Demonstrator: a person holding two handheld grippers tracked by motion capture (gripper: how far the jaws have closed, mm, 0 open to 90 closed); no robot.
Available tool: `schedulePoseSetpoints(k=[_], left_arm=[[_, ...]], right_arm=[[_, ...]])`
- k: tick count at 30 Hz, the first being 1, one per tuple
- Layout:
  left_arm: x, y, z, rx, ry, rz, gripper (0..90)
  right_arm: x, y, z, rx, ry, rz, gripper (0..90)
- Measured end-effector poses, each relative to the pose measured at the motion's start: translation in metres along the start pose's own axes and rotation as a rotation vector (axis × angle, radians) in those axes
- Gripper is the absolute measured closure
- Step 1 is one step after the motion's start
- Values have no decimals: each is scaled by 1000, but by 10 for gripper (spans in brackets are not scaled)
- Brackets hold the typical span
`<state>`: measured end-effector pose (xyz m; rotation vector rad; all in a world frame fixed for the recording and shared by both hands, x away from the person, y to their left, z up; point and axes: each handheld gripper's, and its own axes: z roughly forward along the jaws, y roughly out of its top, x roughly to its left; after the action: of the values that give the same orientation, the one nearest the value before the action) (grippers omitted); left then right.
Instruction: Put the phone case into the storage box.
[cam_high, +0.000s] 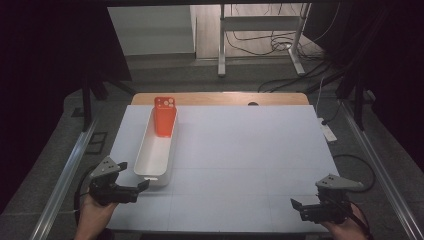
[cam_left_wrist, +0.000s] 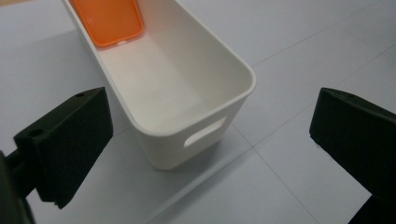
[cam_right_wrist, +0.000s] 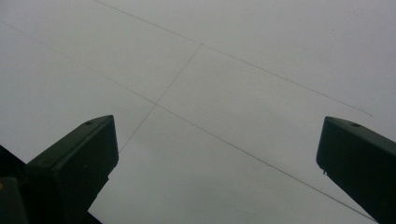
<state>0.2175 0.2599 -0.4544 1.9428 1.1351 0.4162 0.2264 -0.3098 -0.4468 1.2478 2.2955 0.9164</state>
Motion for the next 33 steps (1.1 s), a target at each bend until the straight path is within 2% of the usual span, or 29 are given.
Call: schedulePoseSetpoints(k=[7,17,30,33], left_arm=[[-2,-7,-6,7,6,-8,1],[-6,-16,-11,29,15,1,0],[-14,-27,-16,70,42,48,0],[-15,-28,-18,63,51,57,0]], right_arm=[[0,0,0,0,-1,1,0],[0,0,0,1,-2,4,0],[0,0,0,3,-6,4,0],[0,0,0,3,-6,3,0]])
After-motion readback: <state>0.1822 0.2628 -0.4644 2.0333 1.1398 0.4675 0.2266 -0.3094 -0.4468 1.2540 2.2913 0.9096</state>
